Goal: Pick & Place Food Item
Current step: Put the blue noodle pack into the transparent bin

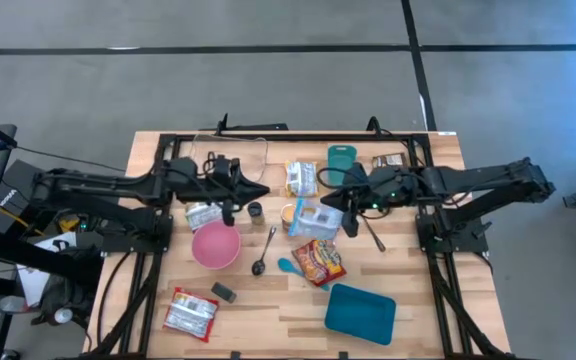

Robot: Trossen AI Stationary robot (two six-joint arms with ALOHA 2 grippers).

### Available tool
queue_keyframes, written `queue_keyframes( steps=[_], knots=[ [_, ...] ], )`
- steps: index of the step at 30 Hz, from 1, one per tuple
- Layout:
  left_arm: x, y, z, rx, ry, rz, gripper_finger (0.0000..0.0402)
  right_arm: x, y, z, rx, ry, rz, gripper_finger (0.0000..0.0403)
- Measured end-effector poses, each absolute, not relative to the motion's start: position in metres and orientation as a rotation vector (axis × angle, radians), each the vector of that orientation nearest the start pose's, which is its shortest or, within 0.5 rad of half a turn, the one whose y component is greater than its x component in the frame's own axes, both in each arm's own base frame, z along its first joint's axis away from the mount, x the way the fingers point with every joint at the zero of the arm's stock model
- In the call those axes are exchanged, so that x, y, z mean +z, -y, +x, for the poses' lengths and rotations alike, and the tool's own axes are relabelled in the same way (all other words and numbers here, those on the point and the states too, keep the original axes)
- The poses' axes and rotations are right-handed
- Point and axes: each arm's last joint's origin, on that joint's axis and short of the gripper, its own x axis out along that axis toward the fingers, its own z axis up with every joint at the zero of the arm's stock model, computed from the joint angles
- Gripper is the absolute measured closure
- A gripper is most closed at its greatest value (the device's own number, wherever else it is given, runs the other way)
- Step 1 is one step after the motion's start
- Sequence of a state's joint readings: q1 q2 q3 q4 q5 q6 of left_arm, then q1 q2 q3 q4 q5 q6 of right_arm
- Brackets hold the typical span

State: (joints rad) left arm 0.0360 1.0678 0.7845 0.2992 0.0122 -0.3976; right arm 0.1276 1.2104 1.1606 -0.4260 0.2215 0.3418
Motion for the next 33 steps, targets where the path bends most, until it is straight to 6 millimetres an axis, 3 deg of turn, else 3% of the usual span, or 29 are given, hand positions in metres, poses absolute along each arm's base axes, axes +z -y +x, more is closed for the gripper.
queue_keyframes(
  steps=[6, 13, 21, 27, 33],
  knots=[
    [0.318, -0.011, 0.243, -0.008, -0.057, -0.462, 0.0339, 0.353, -0.028, 0.262, -0.151, -0.447, 0.254, 0.0403],
    [0.316, -0.009, 0.242, -0.031, -0.086, -0.458, 0.029, 0.332, -0.024, 0.247, -0.221, -0.695, 0.323, 0.0403],
    [0.317, -0.009, 0.242, -0.033, -0.08, -0.447, 0.0286, 0.307, -0.014, 0.244, -0.364, -0.928, 0.385, 0.0403],
    [0.317, -0.009, 0.242, -0.035, -0.077, -0.423, 0.029, 0.293, -0.015, 0.244, -0.403, -0.991, 0.406, 0.0403],
    [0.318, -0.009, 0.242, -0.039, -0.063, -0.421, 0.0289, 0.28, -0.019, 0.257, -0.457, -1.021, 0.473, 0.0403]
  ],
)
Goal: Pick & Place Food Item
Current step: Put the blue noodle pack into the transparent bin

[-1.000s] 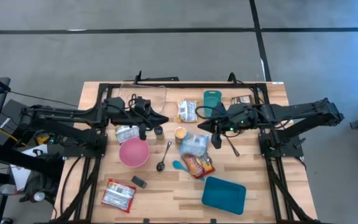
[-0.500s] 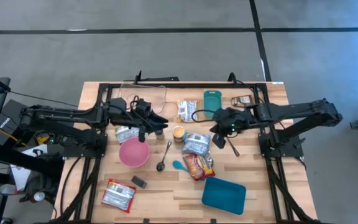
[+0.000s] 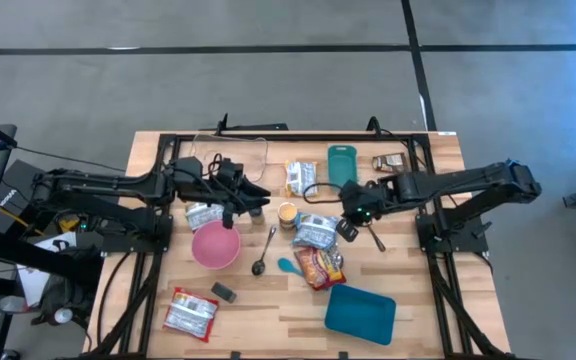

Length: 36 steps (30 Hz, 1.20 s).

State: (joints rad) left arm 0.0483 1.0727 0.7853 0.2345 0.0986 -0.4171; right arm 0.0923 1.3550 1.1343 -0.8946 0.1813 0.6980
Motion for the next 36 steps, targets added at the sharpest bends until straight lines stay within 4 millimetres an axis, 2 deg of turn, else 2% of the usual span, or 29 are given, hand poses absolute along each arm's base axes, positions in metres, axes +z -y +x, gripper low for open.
queue_keyframes(
  steps=[7, 14, 27, 36],
  knots=[
    [0.32, -0.009, 0.242, -0.041, -0.051, -0.418, 0.0293, 0.257, -0.031, 0.27, -0.506, -1.108, 0.5, 0.0396],
    [0.32, -0.009, 0.242, -0.042, -0.048, -0.418, 0.0293, 0.248, -0.043, 0.274, -0.539, -1.124, 0.549, 0.0347],
    [0.32, -0.009, 0.242, -0.042, -0.046, -0.418, 0.0293, 0.248, -0.063, 0.27, -0.593, -1.093, 0.682, 0.0309],
    [0.32, -0.009, 0.242, -0.042, -0.046, -0.418, 0.0293, 0.252, -0.083, 0.274, -0.588, -0.986, 0.813, 0.0291]
  ],
)
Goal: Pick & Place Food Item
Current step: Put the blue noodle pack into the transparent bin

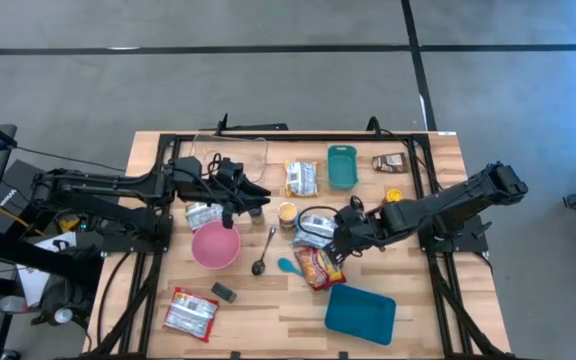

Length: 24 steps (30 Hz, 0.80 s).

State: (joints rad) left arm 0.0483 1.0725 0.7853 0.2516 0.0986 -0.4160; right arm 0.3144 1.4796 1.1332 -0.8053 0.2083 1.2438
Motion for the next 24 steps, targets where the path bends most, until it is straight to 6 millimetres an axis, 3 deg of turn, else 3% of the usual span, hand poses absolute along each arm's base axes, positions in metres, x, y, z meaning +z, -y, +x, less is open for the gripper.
queue_keyframes(
  steps=[8, 16, 24],
  knots=[
    [0.32, -0.009, 0.242, -0.042, -0.046, -0.426, 0.0293, 0.253, -0.104, 0.28, -0.561, -0.884, 0.956, 0.0284],
    [0.321, -0.009, 0.242, -0.043, -0.041, -0.425, 0.0293, 0.224, -0.126, 0.304, -0.57, -0.838, 1.058, 0.0284],
    [0.32, -0.009, 0.242, -0.043, -0.043, -0.426, 0.0293, 0.22, -0.117, 0.308, -0.664, -0.77, 1.032, 0.0284]
  ],
)
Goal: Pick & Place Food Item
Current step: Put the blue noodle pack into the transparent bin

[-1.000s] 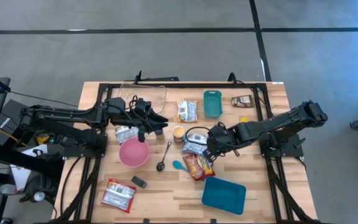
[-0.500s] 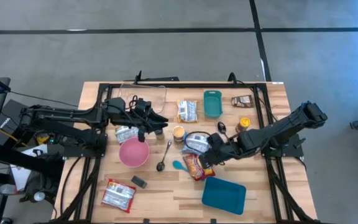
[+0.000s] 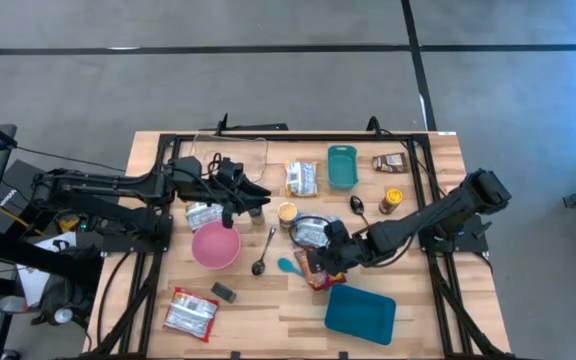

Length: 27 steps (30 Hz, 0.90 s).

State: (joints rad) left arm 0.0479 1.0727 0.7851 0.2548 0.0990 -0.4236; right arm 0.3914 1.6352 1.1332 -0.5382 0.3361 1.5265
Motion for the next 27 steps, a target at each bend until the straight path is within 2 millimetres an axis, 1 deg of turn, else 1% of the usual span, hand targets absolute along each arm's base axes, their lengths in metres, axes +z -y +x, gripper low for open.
queue_keyframes(
  steps=[3, 7, 9, 13, 17, 27],
  knots=[
    [0.32, -0.009, 0.242, -0.044, -0.043, -0.426, 0.0293, 0.22, -0.113, 0.31, -0.665, -0.758, 1.033, 0.0284],
    [0.32, -0.009, 0.242, -0.043, -0.043, -0.426, 0.0293, 0.217, -0.114, 0.321, -0.59, -0.736, 1.031, 0.0285],
    [0.32, -0.009, 0.242, -0.043, -0.043, -0.426, 0.0293, 0.221, -0.114, 0.325, -0.545, -0.71, 1.023, 0.0285],
    [0.32, -0.009, 0.242, -0.043, -0.043, -0.426, 0.0293, 0.222, -0.106, 0.328, -0.499, -0.725, 0.943, 0.0285],
    [0.32, -0.009, 0.242, -0.043, -0.043, -0.426, 0.0293, 0.225, -0.097, 0.332, -0.385, -0.777, 0.873, 0.0285],
    [0.32, -0.009, 0.242, -0.044, -0.042, -0.426, 0.0293, 0.225, -0.081, 0.336, -0.154, -0.878, 0.609, 0.0286]
  ],
)
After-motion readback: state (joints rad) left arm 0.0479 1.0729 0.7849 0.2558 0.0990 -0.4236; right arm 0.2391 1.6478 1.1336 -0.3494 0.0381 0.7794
